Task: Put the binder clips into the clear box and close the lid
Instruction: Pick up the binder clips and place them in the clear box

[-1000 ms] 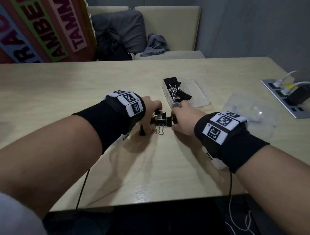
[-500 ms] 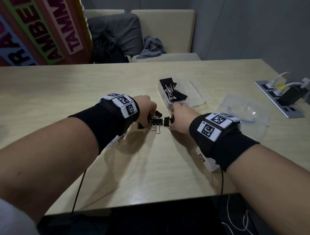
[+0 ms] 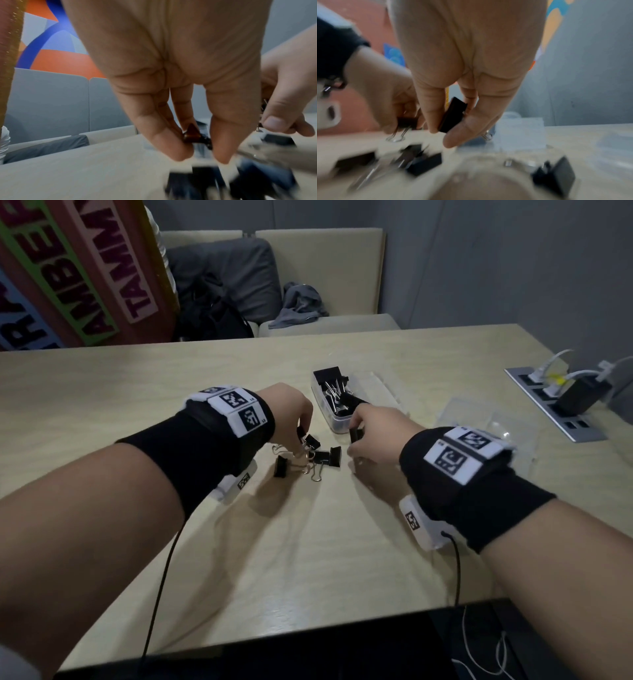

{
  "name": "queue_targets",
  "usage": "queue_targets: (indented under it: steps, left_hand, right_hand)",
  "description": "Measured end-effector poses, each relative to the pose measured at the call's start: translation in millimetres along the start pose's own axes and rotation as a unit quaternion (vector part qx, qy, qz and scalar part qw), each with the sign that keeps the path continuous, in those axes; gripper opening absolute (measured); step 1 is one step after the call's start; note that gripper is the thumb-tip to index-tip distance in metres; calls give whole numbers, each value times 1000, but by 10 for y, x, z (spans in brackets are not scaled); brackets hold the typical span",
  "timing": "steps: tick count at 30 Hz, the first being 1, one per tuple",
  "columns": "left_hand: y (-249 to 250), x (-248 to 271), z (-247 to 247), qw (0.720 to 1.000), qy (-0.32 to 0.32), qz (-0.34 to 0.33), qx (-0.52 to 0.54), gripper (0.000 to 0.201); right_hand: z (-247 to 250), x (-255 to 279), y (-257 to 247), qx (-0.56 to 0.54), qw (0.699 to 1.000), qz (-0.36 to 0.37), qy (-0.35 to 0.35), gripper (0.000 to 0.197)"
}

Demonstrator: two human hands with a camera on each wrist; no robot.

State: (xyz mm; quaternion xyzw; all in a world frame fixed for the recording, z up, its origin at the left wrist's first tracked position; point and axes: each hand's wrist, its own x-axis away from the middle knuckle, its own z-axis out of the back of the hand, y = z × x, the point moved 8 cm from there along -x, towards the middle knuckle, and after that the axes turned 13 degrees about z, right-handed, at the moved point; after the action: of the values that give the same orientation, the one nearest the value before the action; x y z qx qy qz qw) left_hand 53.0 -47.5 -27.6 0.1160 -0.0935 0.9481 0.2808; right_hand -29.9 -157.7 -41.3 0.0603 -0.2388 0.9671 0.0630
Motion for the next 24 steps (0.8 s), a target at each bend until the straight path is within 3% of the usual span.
queue_targets:
  steps: [3, 8, 11, 16, 24]
  left_hand:
    - [6, -91, 243, 998, 23, 2, 56, 25]
    - [173, -339, 691, 982, 104, 7, 158, 28]
    - [351, -552, 801, 971, 128, 33, 198, 27]
    - [615, -848, 692, 965, 104, 66, 234, 53]
    - [579, -638, 689, 969, 98, 45, 224, 29]
  right_hand:
    - [329, -35, 170, -93, 993, -19, 73, 27]
    - [755, -228, 473, -65, 975, -48, 209, 39]
    - [736, -356, 584, -42, 979, -61, 190, 49]
    - [642, -401, 681, -41, 990, -58, 123, 68]
    - [663, -323, 621, 27, 995, -48, 81, 52]
